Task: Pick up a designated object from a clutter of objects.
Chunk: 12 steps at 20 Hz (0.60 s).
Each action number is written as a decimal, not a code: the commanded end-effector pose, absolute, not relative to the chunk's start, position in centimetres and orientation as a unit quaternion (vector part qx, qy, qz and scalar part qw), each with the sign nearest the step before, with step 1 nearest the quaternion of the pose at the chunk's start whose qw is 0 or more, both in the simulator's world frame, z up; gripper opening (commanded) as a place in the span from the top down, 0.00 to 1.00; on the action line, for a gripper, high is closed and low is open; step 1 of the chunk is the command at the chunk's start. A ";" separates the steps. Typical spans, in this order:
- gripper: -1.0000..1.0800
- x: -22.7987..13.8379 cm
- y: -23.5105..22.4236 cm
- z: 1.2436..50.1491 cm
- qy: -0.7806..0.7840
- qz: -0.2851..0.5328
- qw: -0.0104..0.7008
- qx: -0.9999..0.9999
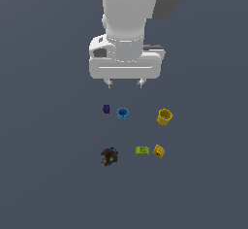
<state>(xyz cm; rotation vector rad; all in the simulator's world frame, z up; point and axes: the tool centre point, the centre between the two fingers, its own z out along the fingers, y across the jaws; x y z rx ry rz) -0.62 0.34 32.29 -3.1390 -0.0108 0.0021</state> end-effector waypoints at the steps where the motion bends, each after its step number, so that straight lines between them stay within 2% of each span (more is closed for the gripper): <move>1: 0.04 -0.6 0.3 32.3 -0.003 0.001 0.001 -1.000; 12: 0.04 -0.8 0.3 32.0 -0.028 0.002 -0.008 -1.000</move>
